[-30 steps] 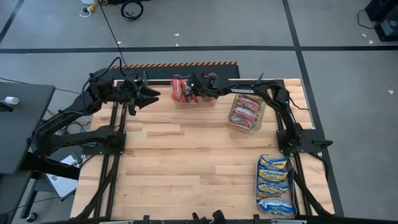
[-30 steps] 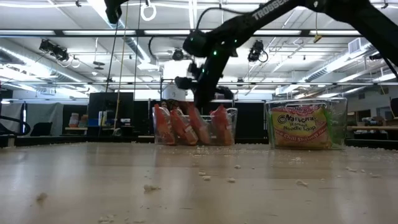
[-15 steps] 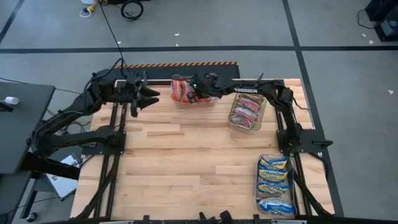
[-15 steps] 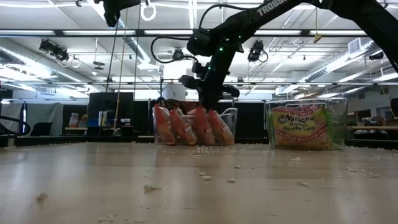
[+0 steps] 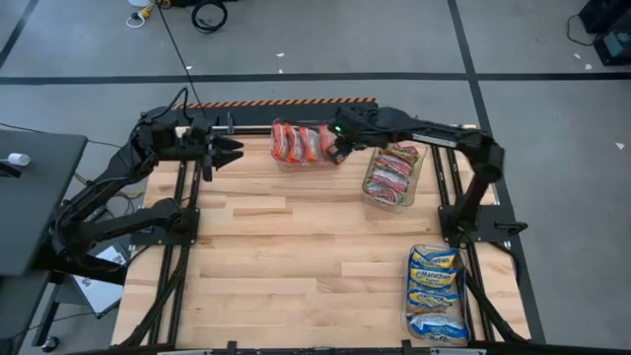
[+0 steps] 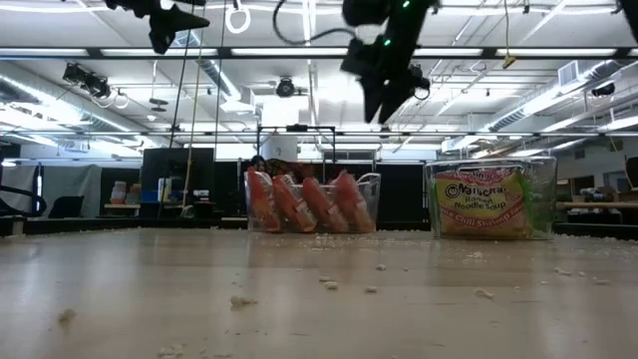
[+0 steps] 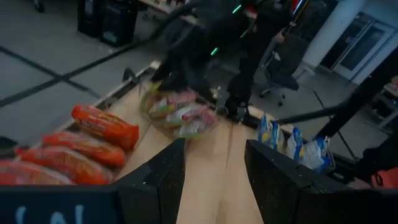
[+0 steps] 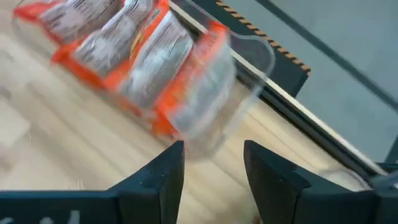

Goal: Sort Maruchan noodles
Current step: Adjust the top right transparent bin

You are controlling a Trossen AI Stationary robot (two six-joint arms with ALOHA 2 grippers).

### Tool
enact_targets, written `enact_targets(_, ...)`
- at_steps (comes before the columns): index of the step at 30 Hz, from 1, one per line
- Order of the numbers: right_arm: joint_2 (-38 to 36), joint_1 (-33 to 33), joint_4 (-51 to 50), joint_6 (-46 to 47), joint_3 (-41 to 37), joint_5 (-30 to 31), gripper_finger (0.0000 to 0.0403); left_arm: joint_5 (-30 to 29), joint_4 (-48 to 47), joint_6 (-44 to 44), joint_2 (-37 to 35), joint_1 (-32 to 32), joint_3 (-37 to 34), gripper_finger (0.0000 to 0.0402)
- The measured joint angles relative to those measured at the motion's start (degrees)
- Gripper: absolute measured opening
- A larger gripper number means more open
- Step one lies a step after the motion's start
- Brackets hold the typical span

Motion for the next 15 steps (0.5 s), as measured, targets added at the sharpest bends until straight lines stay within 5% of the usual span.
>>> enact_targets(6, -11.44, 6.37, 0.34, 5.61, -14.01, -6.64, 0.0171, 0.05, -9.42, -0.5, -0.23, -0.11, -0.02, 0.0172)
enact_targets(11, -16.4, 12.97, 11.12, 26.82, -29.54, -14.68, 0.017, -2.08, -5.98, -4.28, 0.36, -1.05, -0.02, 0.0172)
enact_targets(15, -15.13, 17.4, 21.19, 42.53, -34.58, -16.82, 0.0169, -4.21, 0.76, -9.25, 1.08, -1.97, -0.02, 0.0172)
